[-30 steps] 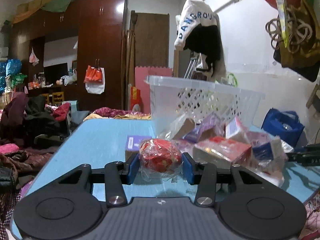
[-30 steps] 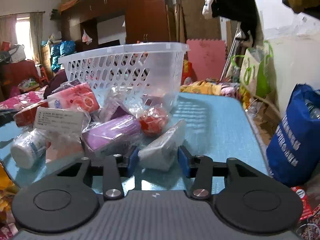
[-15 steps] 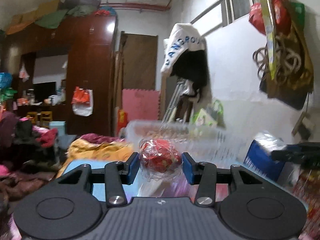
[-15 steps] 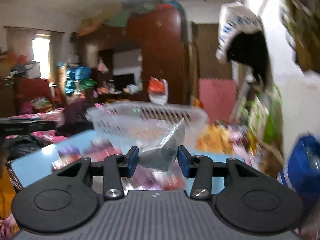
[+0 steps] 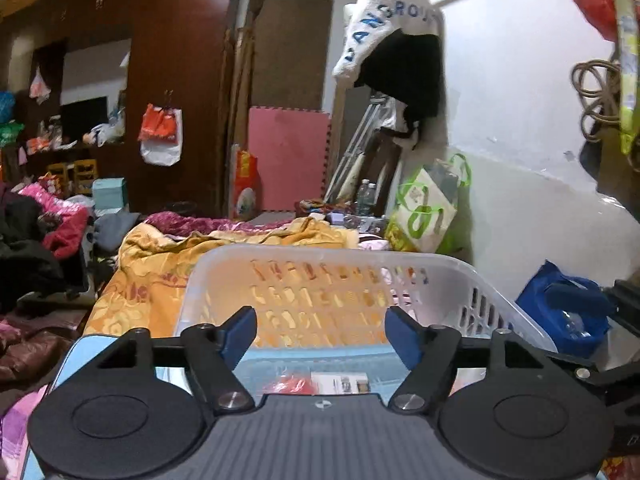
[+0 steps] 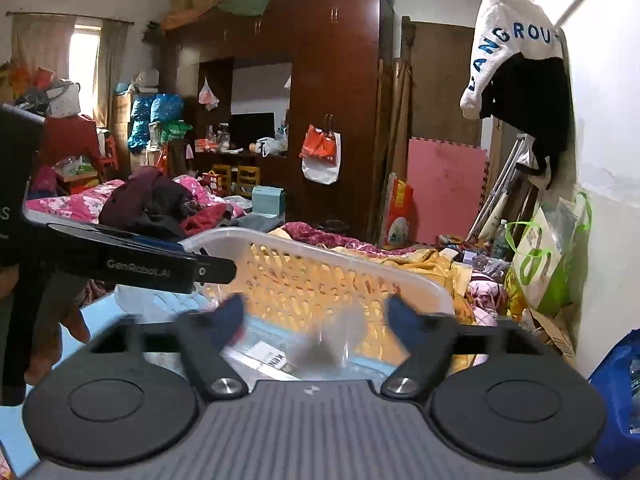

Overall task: Organize objects
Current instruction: 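Lift both held items over the white basket and open both grippers, then bring both grippers back down to the pile, then grasp the red box with the left gripper while the right grasps a white-labelled bag, then lift both held items over the white basket and open both grippers, then grasp the white plastic-wrapped roll with the left gripper while the right grasps a purple box, then lift both held items over the white basket and open both grippers, then grasp the small purple-and-white box with the left gripper while the right grasps the pink tissue pack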

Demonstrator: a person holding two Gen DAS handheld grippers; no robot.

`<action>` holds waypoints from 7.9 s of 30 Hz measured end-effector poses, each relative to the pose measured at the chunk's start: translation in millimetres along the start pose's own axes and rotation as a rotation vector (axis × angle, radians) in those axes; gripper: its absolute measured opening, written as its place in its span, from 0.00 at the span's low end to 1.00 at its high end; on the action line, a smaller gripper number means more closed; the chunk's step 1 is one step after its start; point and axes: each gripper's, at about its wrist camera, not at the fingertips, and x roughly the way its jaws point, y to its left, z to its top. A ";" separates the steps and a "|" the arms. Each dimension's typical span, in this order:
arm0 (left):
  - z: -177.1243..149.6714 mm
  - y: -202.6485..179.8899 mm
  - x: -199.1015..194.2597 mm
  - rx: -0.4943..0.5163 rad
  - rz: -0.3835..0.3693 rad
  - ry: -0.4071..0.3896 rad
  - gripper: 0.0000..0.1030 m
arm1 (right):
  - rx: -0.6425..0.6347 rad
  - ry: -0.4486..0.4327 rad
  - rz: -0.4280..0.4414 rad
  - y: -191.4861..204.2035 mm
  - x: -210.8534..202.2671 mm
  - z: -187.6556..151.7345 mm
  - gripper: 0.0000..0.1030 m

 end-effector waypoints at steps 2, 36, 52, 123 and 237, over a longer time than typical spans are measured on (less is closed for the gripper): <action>-2.8 2.4 -19.4 -0.001 -0.001 -0.055 0.77 | 0.034 -0.029 0.018 -1.8 -18.7 -8.6 0.87; -163.4 -4.9 -102.4 0.075 -0.074 -0.121 0.89 | 0.062 -0.066 0.084 61.3 -81.7 -119.1 0.76; -162.2 3.0 -97.4 0.000 -0.102 -0.147 0.77 | 0.074 -0.083 0.081 48.3 -89.7 -118.2 0.76; -183.1 -42.3 -151.6 0.170 -0.119 -0.117 0.97 | 0.064 -0.067 0.007 23.0 -90.7 -134.5 1.00; -117.4 73.3 -57.3 0.015 0.084 0.076 0.90 | -0.080 0.043 0.202 62.3 -24.2 -102.4 0.72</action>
